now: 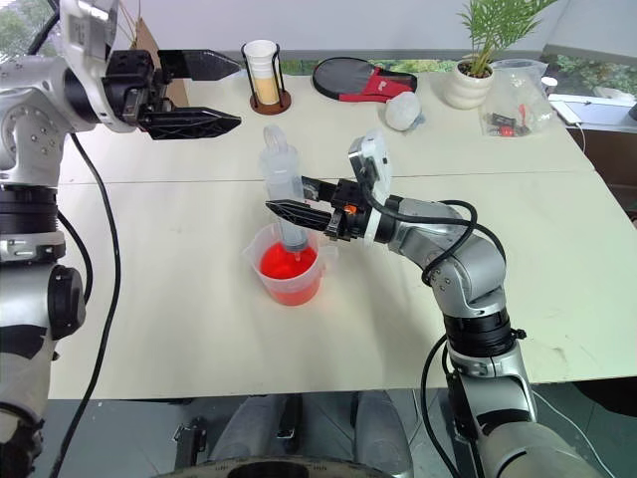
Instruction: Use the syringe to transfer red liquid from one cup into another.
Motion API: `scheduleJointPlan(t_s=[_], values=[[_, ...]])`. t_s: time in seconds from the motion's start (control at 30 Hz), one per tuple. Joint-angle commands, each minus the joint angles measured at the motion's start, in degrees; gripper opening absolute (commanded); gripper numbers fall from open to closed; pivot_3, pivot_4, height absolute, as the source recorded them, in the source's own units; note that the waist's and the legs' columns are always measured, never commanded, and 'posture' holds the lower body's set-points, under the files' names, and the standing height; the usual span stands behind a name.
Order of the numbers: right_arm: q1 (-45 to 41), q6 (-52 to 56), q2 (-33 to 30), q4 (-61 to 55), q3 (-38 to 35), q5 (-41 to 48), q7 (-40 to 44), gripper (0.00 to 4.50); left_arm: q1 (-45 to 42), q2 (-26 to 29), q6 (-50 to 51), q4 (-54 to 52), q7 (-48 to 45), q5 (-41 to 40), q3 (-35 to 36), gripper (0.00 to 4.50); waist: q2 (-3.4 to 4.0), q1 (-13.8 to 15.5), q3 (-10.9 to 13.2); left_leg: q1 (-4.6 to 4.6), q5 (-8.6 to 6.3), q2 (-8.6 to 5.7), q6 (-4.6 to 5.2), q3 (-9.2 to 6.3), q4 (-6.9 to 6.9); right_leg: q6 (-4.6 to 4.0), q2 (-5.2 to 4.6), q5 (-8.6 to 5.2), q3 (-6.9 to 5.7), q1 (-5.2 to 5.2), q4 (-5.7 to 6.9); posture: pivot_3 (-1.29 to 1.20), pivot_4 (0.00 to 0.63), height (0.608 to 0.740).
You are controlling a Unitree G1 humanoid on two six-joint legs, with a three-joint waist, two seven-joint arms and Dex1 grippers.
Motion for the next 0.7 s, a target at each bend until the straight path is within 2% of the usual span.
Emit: scheduleJointPlan(t_s=[0.03,0.2,0.53,0.63,0.7], values=[[-0.1,-1.5,0.8,-0.8,-0.2,0.7,-0.7,1.38,0.6,0.0,0.2,-3.1,0.8,-1.0,0.6,4.50,0.00,0.0,0.0,0.00,0.00,0.00,0.00,0.00,0.00,0.00,0.00,0.00,0.00,0.00,0.00,0.00,0.150,0.740],[-0.2,-1.7,1.8,-0.4,-0.1,0.9,-1.8,1.38,2.0,-0.5,-2.2,-3.1,1.1,1.0,-1.4,4.50,0.00,0.2,0.0,0.04,0.00,0.00,0.00,0.00,0.00,0.00,0.00,0.00,0.00,0.04,0.00,0.00,0.150,0.740],[1.4,-3.4,1.8,-1.5,3.1,-1.6,-2.8,1.38,0.8,-5.9,-8.9,2.0,3.3,4.8,-3.4,4.50,0.00,0.2,0.0,0.06,0.00,-0.01,0.01,0.01,0.01,0.00,0.00,0.00,0.00,0.06,0.00,0.00,0.150,0.740],[2.0,-3.7,1.8,-1.9,3.5,-2.1,-3.1,1.38,1.1,-6.8,-10.4,2.1,3.6,5.6,-3.8,3.83,0.00,0.1,0.0,0.06,0.00,-0.01,0.01,0.01,0.01,0.00,0.01,0.00,0.00,0.06,0.00,0.00,0.150,0.740],[2.3,-3.8,1.9,-2.2,3.7,-2.1,-3.5,1.38,1.6,-7.2,-9.7,1.0,3.1,4.9,-3.8,2.80,0.00,0.2,0.0,0.07,0.00,0.00,0.01,0.01,0.01,0.00,0.01,0.00,0.00,0.06,0.00,0.00,0.150,0.740]])
